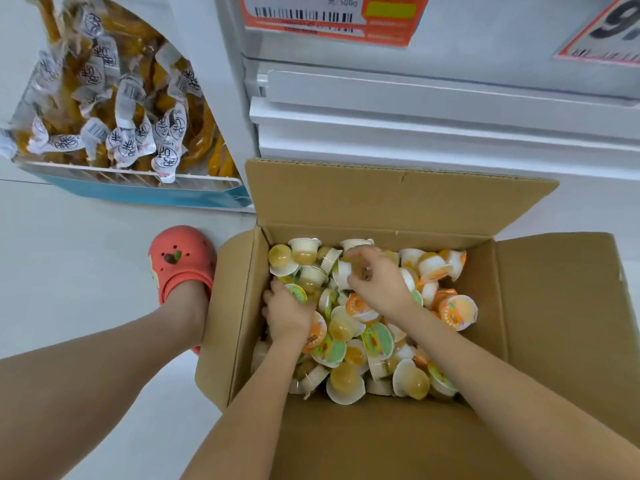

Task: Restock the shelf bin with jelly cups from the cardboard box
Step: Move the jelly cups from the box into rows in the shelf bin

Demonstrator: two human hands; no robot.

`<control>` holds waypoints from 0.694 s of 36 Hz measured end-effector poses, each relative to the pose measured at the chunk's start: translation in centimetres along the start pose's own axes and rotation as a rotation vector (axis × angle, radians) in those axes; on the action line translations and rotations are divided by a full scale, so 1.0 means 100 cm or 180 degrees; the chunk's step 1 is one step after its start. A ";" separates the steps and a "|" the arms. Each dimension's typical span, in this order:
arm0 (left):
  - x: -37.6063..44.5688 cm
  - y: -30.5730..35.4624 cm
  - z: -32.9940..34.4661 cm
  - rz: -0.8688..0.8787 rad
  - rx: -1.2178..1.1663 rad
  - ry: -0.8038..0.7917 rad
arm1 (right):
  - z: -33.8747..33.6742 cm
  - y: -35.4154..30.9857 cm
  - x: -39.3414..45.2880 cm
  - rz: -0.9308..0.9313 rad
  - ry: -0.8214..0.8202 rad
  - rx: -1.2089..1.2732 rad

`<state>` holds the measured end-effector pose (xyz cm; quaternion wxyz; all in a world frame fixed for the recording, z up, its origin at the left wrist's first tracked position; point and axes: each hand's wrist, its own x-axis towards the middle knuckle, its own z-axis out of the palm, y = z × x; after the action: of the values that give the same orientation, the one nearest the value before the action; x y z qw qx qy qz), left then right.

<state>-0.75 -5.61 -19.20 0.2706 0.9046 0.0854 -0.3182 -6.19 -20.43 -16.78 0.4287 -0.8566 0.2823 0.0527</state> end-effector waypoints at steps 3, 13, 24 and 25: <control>-0.002 0.000 0.002 0.0078 -0.0081 0.0151 | 0.009 -0.002 -0.004 0.0475 0.0865 0.0278; -0.021 0.011 -0.024 0.0870 -0.0441 0.0280 | 0.031 -0.022 0.037 0.1920 0.0873 0.0026; -0.046 0.035 -0.053 0.1644 -0.0644 0.0200 | -0.006 -0.026 -0.013 0.1229 0.0981 0.1506; -0.051 0.038 -0.056 0.1697 -0.0647 0.0192 | -0.015 -0.026 -0.020 0.1121 0.0873 0.1580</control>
<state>-0.57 -5.66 -10.76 0.4313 0.8724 -0.1159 -0.1986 -6.72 -19.46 -13.41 0.5666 -0.6632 0.4853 -0.0602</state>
